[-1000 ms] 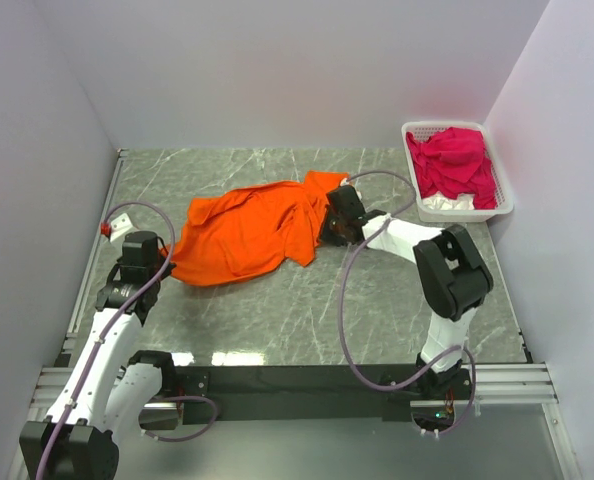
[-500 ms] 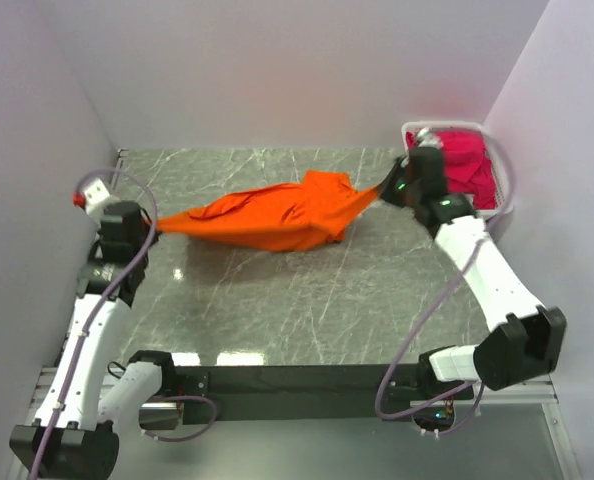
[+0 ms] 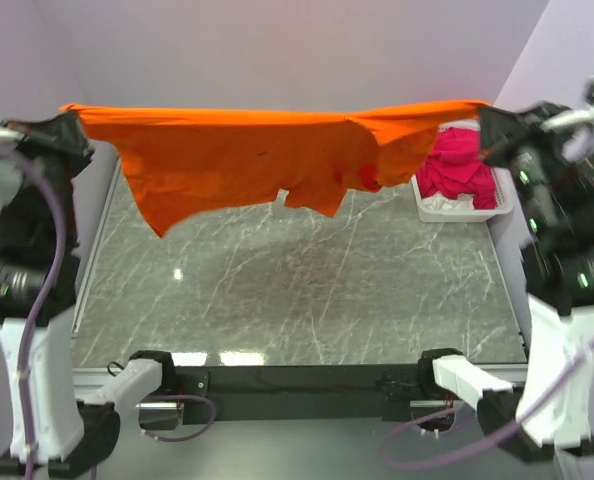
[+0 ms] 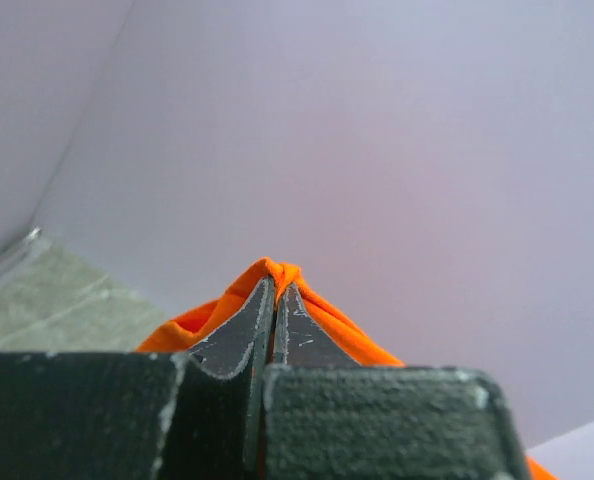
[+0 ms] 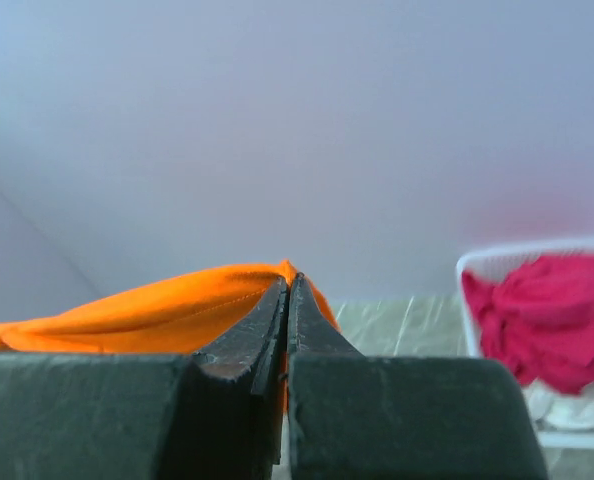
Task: Fold and stack the t-shirts
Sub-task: Flatten the tshirt out
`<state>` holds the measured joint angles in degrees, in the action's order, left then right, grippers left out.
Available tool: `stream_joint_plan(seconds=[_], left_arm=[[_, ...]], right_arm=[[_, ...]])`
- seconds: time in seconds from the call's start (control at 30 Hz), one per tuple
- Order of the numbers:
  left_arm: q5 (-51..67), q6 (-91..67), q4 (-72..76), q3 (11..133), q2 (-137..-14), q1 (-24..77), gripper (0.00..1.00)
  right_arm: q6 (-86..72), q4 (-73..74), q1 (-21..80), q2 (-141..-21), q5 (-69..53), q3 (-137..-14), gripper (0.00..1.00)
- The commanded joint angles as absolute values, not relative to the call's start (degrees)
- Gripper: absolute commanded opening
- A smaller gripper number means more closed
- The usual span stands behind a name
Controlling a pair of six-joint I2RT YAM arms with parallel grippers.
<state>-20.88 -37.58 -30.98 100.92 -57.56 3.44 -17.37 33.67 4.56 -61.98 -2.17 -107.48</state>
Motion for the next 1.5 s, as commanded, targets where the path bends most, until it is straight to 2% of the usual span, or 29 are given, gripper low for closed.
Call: stream_joint_plan(seconds=[0.0,0.2,0.3,0.43,0.57,0.73,0.83,0.93,1.0,1.1,1.27,1.47], left_arm=[[-19.8,-31.7,-27.7,101.0,-50.1,2.8,0.00],[-17.1,-27.4,-28.1,96.1,-38.4,2.7,0.00],[-16.0,-25.8,-30.3,96.1,-36.3,2.8,0.00],[-15.6,-25.1,-34.1,96.3,-37.3,2.8,0.00],[-16.5,-25.1,-35.5,91.6,-40.0,2.8,0.00],[-19.6,-26.2,-29.9,76.1,-44.3,2.8,0.00],[-21.1,-27.6,-24.4,65.9,-48.0,2.8,0.00],[-23.6,-29.5,-17.9,57.4,-54.5,2.8,0.01],[-25.8,-31.5,-14.7,53.4,-61.7,2.7,0.01],[-27.9,-33.8,-12.0,53.5,-73.8,2.6,0.01],[-27.7,-33.5,-10.9,61.8,-91.1,2.5,0.01],[-28.9,-31.1,-8.4,68.3,-99.0,2.1,0.00]], right_arm=[[-10.0,29.7,3.7,-53.6,2.7,-105.8,0.00],[-4.3,24.3,3.7,-39.0,5.3,-95.5,0.00],[-1.9,23.3,3.8,-35.1,5.3,-93.3,0.00],[-0.5,25.3,3.7,-35.3,4.5,-94.6,0.00],[1.1,26.8,3.7,-38.2,0.4,-92.6,0.00],[0.2,28.0,3.7,-46.2,-6.2,-87.0,0.00],[-1.7,23.7,3.7,-51.5,-7.7,-80.1,0.00],[-3.5,18.2,4.8,-58.6,-8.9,-72.5,0.00],[-4.0,14.6,6.1,-65.5,-5.4,-71.0,0.00],[-5.0,12.4,7.3,-77.0,-3.6,-71.8,0.00],[-5.5,14.2,8.1,-97.0,-2.6,-82.0,0.00],[-6.5,19.2,8.1,-110.6,-2.8,-95.7,0.00]])
